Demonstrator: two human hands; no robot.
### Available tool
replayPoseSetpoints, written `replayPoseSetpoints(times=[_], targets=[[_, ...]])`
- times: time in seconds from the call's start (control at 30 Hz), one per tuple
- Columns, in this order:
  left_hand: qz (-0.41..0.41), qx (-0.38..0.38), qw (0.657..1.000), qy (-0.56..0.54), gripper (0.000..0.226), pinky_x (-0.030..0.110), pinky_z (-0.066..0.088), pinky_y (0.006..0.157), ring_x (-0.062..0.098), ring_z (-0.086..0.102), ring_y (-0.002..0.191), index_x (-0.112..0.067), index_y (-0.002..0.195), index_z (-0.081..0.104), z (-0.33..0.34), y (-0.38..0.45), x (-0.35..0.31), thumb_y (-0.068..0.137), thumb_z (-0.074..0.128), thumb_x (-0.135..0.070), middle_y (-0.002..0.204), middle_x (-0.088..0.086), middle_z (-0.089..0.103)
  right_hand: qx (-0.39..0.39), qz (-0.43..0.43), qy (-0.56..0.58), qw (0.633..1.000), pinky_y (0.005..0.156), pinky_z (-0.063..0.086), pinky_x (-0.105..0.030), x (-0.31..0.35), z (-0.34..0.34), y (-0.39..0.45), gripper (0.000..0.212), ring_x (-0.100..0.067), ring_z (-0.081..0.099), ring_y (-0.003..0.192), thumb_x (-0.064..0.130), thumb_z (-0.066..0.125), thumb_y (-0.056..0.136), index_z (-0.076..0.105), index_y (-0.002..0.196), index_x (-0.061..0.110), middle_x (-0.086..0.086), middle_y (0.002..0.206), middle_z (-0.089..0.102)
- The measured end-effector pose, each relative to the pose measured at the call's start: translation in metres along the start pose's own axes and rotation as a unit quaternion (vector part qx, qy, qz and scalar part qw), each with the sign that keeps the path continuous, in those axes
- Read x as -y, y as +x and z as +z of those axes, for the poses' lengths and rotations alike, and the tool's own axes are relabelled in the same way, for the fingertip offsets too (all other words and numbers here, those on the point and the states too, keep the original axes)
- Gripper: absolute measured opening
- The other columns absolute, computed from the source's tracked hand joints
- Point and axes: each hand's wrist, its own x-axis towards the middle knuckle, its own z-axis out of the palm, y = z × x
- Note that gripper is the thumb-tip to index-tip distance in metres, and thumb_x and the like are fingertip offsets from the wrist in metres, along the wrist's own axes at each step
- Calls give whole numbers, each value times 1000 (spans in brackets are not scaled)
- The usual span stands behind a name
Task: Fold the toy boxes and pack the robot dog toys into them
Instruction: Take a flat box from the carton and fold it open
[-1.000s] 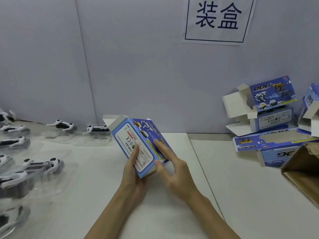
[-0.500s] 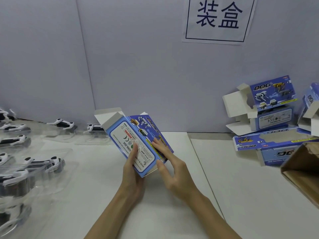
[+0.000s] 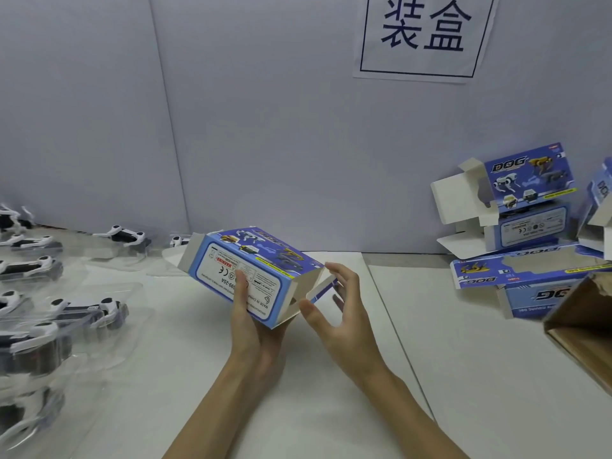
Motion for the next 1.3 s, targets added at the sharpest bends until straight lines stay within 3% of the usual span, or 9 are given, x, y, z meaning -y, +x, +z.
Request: replayPoseSetpoints(times=[0.1,0.23,0.4,0.6,0.73,0.87,1.1,1.2,1.3], targets=[[-10,4,1000,8,38,66,43,111,37,68,115,-32,127,67,2,-2,2,97,59,-53,132,14,70,-30,-9,51,998,111,47,-27,0,2,-2,76,-10,54,137,64,81,77,46,134,30,13,143,59],[3,12,999,41,58,58,54,101,41,67,119,-27,137,60,3,-4,6,86,67,-55,133,17,69,-40,-3,59,997,88,52,-9,3,0,-3,56,0,57,132,45,84,79,51,121,30,1,159,42],[5,11,1000,21,75,54,62,87,38,72,110,-31,131,63,1,-3,5,66,84,-62,126,15,72,-40,-27,42,998,89,51,-8,1,-1,-3,51,8,51,135,47,82,81,53,115,23,-7,163,39],[7,9,1000,11,61,55,61,87,34,75,103,-32,127,63,1,-2,8,75,77,-61,124,14,73,-46,-33,19,998,94,55,-17,2,-4,-2,70,0,52,137,75,74,75,57,120,24,6,163,41],[3,11,1000,8,39,59,57,91,33,74,105,-35,123,67,0,-2,8,92,57,-57,123,11,74,-48,-50,-4,998,101,52,-20,2,-4,-2,62,1,52,136,75,70,79,53,113,25,7,161,43],[0,12,1000,23,37,60,55,92,31,75,102,-36,119,69,0,-2,5,91,60,-58,120,10,75,-35,-48,0,998,102,48,-14,2,-4,-1,54,-2,51,138,69,72,82,53,112,28,7,161,43],[15,12,999,36,98,52,59,89,32,74,102,-33,126,64,3,-2,4,40,94,-69,117,11,75,-33,-23,33,999,101,55,-25,3,-2,-1,64,-8,55,136,74,73,77,54,119,29,12,158,46],[26,-6,1000,16,71,48,63,83,31,75,100,-32,126,63,3,-2,5,64,85,-59,116,11,75,-33,-6,69,997,102,55,-26,5,1,0,71,-10,57,134,71,77,76,51,127,30,22,141,57],[24,-7,1000,15,48,43,66,77,30,75,101,-31,128,63,0,-2,7,85,69,-52,118,11,74,-34,-13,45,998,108,52,-32,3,0,3,64,-14,56,135,51,78,83,52,135,24,12,139,60]])
